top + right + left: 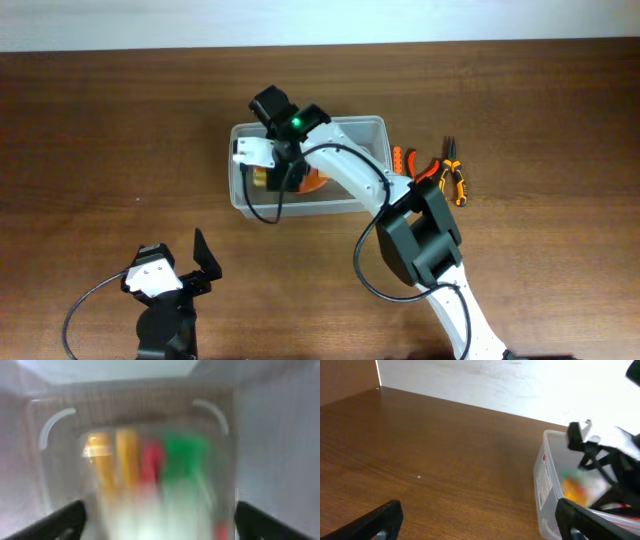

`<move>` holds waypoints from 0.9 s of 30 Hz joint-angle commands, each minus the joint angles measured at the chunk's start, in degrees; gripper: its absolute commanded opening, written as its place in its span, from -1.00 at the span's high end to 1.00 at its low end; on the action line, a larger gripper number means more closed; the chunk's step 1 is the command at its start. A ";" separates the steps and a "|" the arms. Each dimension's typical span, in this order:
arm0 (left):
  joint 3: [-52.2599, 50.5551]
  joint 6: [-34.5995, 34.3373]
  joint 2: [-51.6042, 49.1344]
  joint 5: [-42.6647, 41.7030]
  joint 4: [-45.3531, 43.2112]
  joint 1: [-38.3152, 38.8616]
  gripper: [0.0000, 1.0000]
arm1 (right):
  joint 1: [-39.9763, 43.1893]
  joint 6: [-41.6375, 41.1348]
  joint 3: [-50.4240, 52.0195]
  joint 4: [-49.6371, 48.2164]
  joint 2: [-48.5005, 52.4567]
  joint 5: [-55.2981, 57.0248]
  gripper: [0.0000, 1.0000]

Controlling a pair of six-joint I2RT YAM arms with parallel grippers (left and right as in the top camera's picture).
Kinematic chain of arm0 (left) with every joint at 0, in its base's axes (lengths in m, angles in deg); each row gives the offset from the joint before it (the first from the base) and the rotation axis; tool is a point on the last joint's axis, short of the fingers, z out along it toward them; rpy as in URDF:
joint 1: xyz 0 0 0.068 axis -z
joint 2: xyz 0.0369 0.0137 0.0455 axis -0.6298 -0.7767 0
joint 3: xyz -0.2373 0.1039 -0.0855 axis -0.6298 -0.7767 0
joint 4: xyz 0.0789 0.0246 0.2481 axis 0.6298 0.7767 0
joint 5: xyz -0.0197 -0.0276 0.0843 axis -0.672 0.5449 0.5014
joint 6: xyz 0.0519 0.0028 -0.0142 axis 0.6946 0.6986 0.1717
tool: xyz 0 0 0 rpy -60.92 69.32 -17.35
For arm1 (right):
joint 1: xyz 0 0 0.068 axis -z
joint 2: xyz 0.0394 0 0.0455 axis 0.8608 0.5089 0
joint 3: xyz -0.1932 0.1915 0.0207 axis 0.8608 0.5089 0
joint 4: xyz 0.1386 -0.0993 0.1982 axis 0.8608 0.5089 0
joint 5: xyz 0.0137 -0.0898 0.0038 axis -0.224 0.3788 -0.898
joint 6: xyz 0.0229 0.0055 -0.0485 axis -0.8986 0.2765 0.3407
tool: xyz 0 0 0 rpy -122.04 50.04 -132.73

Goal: Pack container
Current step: 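Lower the bit case into the container and release it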

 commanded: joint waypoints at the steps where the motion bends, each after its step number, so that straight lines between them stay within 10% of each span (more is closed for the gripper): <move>1: -0.22 0.50 0.26 0.20 0.04 0.24 -0.99 | 0.37 -7.17 -7.80 4.81 -8.33 0.79 -0.97; 12: -0.22 0.50 0.26 0.22 0.04 0.24 -0.98 | 7.82 -20.00 -20.20 19.65 -20.96 7.04 -0.97; 15: -0.22 0.50 0.26 0.20 0.04 0.24 -0.99 | 17.22 -35.76 -19.93 21.90 -21.51 8.17 -0.97; 20: -0.22 0.50 0.26 0.20 0.04 0.24 -0.98 | 31.17 -53.79 -14.36 24.30 -19.50 5.35 -0.97; 27: -0.22 0.50 0.26 0.20 0.04 0.24 -0.98 | 41.31 -56.08 1.97 21.00 -16.70 5.18 -0.97</move>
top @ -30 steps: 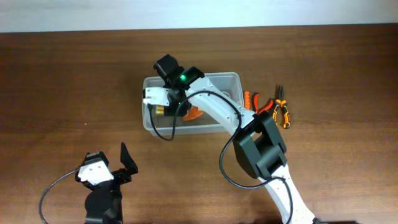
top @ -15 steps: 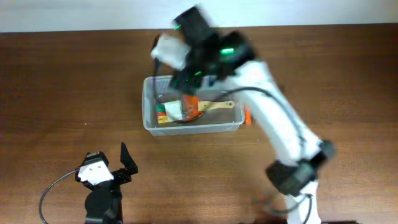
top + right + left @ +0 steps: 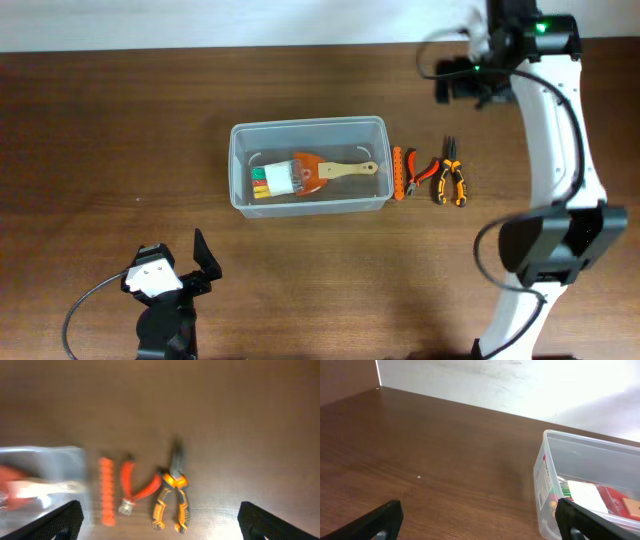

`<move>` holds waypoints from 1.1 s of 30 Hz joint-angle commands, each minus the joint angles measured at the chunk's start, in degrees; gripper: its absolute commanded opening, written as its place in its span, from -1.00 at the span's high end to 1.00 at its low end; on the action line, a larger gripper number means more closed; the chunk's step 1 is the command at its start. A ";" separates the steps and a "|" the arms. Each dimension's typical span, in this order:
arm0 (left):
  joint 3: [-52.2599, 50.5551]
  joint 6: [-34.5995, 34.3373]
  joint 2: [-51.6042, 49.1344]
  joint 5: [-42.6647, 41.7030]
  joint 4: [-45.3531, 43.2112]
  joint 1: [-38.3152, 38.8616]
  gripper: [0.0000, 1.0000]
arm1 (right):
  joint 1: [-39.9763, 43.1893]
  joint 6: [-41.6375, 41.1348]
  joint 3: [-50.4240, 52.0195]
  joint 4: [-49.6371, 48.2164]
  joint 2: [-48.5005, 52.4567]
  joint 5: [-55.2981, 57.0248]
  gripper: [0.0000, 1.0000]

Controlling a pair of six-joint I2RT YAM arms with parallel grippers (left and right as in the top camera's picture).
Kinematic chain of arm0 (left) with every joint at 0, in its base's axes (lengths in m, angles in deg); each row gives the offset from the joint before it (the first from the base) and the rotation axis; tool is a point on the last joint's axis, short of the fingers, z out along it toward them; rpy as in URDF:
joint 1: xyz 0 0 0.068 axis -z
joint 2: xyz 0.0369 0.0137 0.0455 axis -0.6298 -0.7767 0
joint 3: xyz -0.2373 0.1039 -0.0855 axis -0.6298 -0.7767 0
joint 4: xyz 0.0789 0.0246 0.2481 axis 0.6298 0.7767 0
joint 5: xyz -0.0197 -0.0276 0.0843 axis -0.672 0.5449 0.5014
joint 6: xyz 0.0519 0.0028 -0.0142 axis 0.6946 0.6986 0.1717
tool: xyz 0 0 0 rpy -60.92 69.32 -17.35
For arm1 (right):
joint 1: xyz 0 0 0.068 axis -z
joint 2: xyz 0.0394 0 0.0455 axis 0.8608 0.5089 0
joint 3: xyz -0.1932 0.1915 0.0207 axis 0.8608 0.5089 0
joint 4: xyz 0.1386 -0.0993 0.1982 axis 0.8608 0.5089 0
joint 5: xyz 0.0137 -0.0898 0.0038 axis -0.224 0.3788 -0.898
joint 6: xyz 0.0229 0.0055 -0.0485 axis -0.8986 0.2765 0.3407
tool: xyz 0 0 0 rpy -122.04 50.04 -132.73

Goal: Pack container
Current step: 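Lower the bit case into the container and release it, then grasp the orange-black pliers with the right gripper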

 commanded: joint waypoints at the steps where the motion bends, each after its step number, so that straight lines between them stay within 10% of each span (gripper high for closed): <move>1: -0.22 0.50 0.26 0.20 0.04 0.24 -0.99 | 2.78 -4.42 8.61 -1.86 1.79 -0.61 -0.90; 9: -0.22 0.50 0.26 0.20 0.04 0.24 -0.98 | 5.20 -4.48 28.09 -16.02 2.21 -0.59 -0.58; 33: -0.22 0.50 0.26 0.22 0.04 0.24 -0.98 | 6.60 -2.97 41.07 -19.56 2.21 -0.59 0.01</move>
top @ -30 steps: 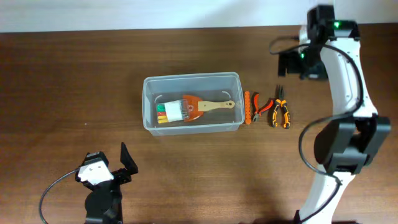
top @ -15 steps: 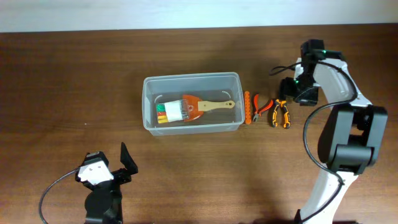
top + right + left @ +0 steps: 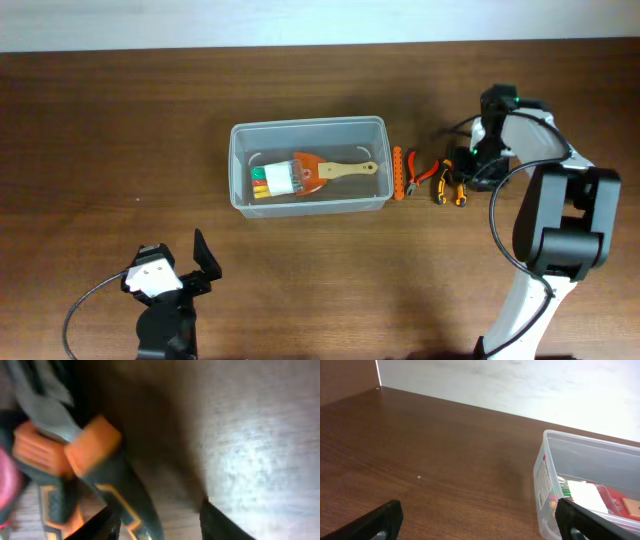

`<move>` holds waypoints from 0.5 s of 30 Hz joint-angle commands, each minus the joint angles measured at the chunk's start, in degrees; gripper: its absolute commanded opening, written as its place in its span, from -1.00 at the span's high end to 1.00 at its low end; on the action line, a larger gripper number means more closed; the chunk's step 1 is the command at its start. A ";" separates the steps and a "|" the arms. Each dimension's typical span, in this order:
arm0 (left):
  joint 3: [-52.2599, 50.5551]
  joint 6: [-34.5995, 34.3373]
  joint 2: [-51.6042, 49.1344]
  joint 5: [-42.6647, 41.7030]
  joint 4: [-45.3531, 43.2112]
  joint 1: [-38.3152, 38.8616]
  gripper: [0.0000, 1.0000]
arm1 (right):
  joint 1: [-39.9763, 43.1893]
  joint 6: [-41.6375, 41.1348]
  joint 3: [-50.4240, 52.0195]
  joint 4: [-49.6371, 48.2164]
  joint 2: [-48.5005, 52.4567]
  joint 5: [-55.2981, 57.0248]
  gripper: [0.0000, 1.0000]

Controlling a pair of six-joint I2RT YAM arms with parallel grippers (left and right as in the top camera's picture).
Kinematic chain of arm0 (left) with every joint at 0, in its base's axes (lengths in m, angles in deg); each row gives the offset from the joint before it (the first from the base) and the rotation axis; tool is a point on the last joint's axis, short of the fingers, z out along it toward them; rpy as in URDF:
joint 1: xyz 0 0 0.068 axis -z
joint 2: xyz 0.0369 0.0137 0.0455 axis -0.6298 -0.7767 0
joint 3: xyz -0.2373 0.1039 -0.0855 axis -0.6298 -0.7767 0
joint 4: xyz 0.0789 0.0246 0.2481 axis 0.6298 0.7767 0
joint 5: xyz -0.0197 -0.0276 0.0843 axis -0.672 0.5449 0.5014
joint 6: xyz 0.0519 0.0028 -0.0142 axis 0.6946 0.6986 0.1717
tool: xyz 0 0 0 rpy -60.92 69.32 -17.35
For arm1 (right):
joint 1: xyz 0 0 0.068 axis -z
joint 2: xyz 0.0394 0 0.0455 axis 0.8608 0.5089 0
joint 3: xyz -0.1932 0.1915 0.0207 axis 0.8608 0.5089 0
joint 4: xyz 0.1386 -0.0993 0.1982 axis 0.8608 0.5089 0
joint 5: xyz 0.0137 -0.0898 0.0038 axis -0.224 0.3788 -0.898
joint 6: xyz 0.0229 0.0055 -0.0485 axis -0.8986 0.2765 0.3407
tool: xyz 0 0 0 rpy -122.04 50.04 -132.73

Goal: Pack container
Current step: 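Grasp the orange-black pliers with the right gripper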

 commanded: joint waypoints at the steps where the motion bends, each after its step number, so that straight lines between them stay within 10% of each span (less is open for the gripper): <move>1: -0.22 0.50 0.26 0.22 0.04 0.24 -0.99 | -0.28 0.31 2.75 -1.36 -0.07 -0.33 0.03; 15: -0.22 0.50 0.26 0.22 0.04 0.24 -0.98 | -0.28 0.17 1.03 -1.07 -0.52 -0.59 0.92</move>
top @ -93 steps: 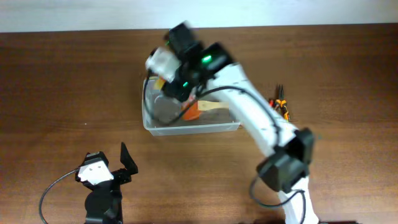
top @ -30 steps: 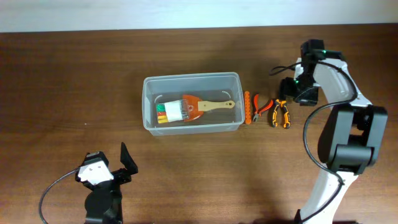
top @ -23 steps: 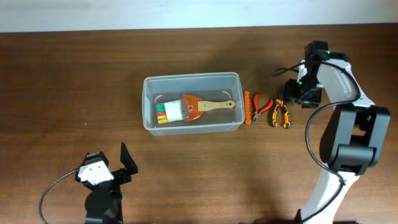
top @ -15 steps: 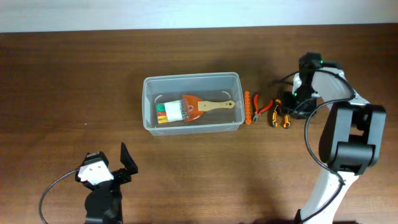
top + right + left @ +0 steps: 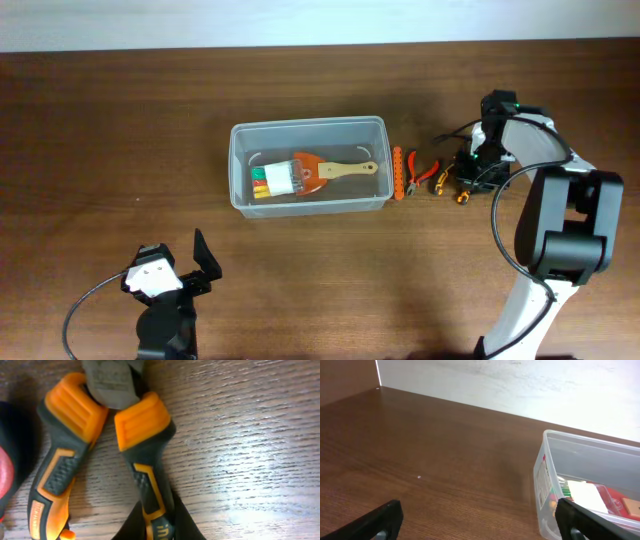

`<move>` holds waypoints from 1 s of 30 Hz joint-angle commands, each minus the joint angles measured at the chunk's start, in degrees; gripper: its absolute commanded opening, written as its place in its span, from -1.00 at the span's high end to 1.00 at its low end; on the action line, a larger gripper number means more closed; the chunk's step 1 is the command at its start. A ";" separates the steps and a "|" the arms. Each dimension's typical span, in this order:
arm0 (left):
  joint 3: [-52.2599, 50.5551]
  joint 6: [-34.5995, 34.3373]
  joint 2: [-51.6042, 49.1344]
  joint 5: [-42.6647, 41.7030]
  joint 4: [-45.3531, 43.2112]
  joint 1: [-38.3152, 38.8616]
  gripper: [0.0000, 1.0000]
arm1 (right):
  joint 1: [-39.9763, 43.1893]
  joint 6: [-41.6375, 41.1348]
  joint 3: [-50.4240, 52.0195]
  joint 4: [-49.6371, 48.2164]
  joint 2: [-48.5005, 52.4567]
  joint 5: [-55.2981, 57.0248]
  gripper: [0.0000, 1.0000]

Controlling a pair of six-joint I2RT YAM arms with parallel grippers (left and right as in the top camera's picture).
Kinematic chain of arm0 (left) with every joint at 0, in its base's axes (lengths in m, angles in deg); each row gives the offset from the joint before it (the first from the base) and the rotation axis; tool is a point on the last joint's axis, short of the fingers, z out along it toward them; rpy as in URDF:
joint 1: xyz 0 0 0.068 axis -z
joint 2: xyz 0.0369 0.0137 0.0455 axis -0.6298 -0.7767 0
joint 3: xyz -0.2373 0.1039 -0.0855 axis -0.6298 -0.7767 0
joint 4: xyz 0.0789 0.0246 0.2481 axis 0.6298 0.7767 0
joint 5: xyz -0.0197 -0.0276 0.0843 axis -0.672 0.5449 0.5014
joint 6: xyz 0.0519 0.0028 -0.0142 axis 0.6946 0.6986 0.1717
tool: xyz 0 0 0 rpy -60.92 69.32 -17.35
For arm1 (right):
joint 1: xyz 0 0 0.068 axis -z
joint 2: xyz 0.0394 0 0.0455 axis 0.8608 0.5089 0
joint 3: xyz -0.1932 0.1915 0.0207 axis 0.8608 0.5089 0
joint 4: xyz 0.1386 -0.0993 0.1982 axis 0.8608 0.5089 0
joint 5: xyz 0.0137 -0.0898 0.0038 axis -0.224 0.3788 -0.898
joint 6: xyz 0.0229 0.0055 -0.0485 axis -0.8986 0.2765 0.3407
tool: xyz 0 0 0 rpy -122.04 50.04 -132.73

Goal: Pack container
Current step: 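Grasp the orange-black pliers with the right gripper, then place the pliers into the container and open the right gripper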

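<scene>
A clear plastic container (image 5: 307,127) stands mid-table holding a pack of coloured markers (image 5: 272,178) and a wooden-handled brush (image 5: 340,170). To its right lie an orange ridged tool (image 5: 397,172), red-handled pliers (image 5: 420,175) and orange-and-black pliers (image 5: 135,430). My right gripper (image 5: 159,521) is shut on one handle of the orange-and-black pliers, which rest on the wood; from overhead the right gripper (image 5: 468,178) covers most of them. The left gripper (image 5: 479,522) stands open near the front left, gripping nothing.
The container's near wall (image 5: 547,495) shows at the right of the left wrist view, with bare brown table (image 5: 430,460) in front of it. A pale wall (image 5: 300,20) runs along the table's far edge.
The right gripper's fingers stood apart around the orange-and-black pliers; now they are shut on one handle. The left arm and the container's contents have not changed.
First the right gripper was open inside the container, over the marker pack. Then it was high at the far right above the tools, with the markers lying in the container. Later it was down at the orange-and-black pliers, open, and now it grips a handle.
</scene>
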 commanded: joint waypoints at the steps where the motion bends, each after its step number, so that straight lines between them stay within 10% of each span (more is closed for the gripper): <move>1: -0.22 0.50 0.26 0.20 0.04 0.24 -0.98 | -0.28 -0.35 -3.10 2.27 0.59 -0.90 0.92; 14: -0.22 0.50 0.26 0.22 0.04 0.24 -0.99 | -8.57 3.37 -37.79 19.76 -9.84 -10.29 0.92; 30: -0.22 0.50 0.26 0.22 0.04 0.24 -0.99 | -43.67 68.74 -35.87 17.03 -0.44 -10.23 0.92</move>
